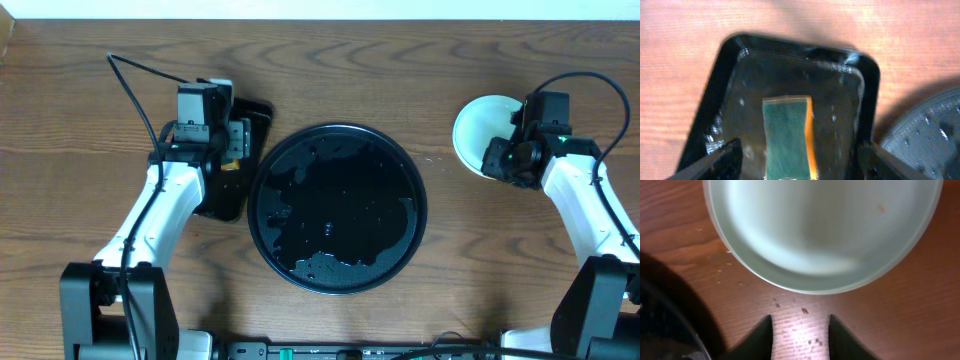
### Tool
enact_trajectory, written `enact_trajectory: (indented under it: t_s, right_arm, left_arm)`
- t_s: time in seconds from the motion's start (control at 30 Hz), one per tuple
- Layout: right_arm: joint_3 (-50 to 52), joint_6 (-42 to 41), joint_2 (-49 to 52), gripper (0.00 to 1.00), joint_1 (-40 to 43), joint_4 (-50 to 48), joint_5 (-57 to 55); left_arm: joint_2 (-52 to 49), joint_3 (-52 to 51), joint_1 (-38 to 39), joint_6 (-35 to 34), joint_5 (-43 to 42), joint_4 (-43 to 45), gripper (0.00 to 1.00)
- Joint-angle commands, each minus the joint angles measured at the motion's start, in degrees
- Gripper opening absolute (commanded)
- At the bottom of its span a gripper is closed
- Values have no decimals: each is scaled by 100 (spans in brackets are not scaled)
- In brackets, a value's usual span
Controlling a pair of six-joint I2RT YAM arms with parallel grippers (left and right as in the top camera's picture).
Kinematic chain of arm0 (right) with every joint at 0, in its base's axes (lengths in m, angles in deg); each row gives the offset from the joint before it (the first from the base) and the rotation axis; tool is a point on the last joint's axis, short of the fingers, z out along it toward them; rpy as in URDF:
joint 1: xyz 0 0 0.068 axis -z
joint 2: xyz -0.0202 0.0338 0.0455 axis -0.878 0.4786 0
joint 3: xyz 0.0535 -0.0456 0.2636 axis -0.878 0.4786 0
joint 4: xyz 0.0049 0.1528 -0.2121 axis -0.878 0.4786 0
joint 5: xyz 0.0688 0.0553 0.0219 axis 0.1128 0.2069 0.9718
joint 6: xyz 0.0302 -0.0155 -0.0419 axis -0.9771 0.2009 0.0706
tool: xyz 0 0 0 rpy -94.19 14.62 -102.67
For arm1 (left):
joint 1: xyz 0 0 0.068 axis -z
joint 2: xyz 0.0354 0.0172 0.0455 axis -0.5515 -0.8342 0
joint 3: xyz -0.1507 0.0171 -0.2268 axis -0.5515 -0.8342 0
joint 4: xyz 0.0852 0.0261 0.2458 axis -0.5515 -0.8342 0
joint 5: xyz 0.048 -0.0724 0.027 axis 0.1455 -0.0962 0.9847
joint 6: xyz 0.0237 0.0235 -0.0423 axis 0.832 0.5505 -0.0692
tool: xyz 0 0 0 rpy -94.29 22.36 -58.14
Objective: Clean dirty plates on tray and stack at the side
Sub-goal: 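Lower the sponge into the small black tray with the left gripper, then open the left gripper to release the sponge and withdraw both arms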
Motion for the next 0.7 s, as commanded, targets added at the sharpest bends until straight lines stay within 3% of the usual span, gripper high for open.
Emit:
enact_trajectory:
  t_s: [0.0, 0.13, 0.2, 0.4, 0.67]
  right_arm:
    - [-35, 756, 9, 45, -127, -225, 507]
    - [-44, 1141, 9, 67, -308, -223, 654]
    - [-44, 1189, 9, 99, -382, 83, 588]
    - [-44, 1128, -24, 99, -393, 846, 466]
    - [26, 809, -835, 99, -407, 1132, 291]
  left_arm:
    - [44, -15, -20, -118, -323, -352, 80]
    - [57, -15, -22, -1014, -323, -1222, 81]
    - [122, -11, -22, -1408, -323, -1904, 81]
    - [649, -11, -26, -1508, -315, -3757, 81]
    - [2181, -98, -24, -1388, -321, -4179, 81]
